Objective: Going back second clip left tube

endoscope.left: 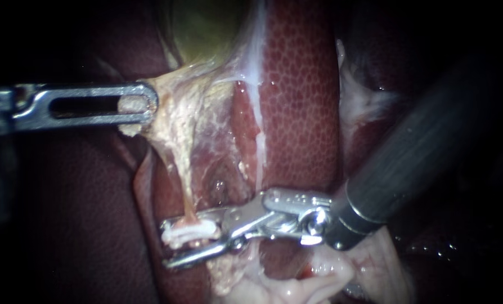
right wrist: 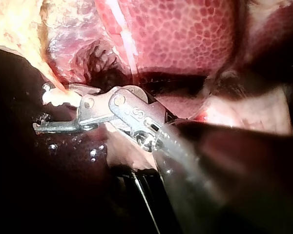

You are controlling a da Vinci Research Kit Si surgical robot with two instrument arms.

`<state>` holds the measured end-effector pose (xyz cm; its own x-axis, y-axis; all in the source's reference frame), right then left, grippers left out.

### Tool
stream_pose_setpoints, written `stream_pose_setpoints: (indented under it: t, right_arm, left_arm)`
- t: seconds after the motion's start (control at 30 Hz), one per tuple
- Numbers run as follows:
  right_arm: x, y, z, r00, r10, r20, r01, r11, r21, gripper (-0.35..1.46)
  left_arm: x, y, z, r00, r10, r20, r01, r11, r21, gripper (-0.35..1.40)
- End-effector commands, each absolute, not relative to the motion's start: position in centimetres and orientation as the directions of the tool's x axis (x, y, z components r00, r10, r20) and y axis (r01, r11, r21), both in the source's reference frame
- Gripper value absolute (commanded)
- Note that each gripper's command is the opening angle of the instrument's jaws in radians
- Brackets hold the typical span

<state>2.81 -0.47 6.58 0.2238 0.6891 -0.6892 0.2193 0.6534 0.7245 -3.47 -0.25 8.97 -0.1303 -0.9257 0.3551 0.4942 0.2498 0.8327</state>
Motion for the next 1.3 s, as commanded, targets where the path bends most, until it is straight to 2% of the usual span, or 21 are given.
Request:
stream_pose_setpoints:
  t: [0.03, 0.43, 0.63, 1.0, 1.3]
  right_arm:
    - [2.80, -0.42, 6.58, 0.216, 0.685, -0.695, 0.207, 0.664, 0.719, 0.60]
    - [2.42, -0.11, 6.56, 0.200, 0.667, -0.717, 0.175, 0.696, 0.696, 0.60]
    - [2.05, -0.04, 6.44, 0.196, 0.653, -0.732, 0.178, 0.710, 0.681, 0.60]
    - [1.13, 0.38, 5.90, 0.186, 0.621, -0.762, 0.143, 0.750, 0.646, 0.60]
    - [0.77, 0.57, 5.39, 0.204, 0.588, -0.783, 0.135, 0.775, 0.617, 0.60]
  left_arm:
    - [-3.47, -0.25, 8.97, -0.130, -0.926, 0.355, 0.494, 0.250, 0.833, -0.35]
    - [-3.47, -0.25, 8.97, -0.130, -0.926, 0.355, 0.494, 0.250, 0.833, -0.35]
    - [-3.45, -0.26, 8.96, -0.130, -0.926, 0.355, 0.494, 0.250, 0.833, -0.35]
    - [-3.46, -0.24, 8.99, -0.130, -0.926, 0.355, 0.493, 0.251, 0.833, -0.35]
    - [-3.48, -0.25, 9.01, -0.130, -0.925, 0.356, 0.494, 0.251, 0.832, -0.35]
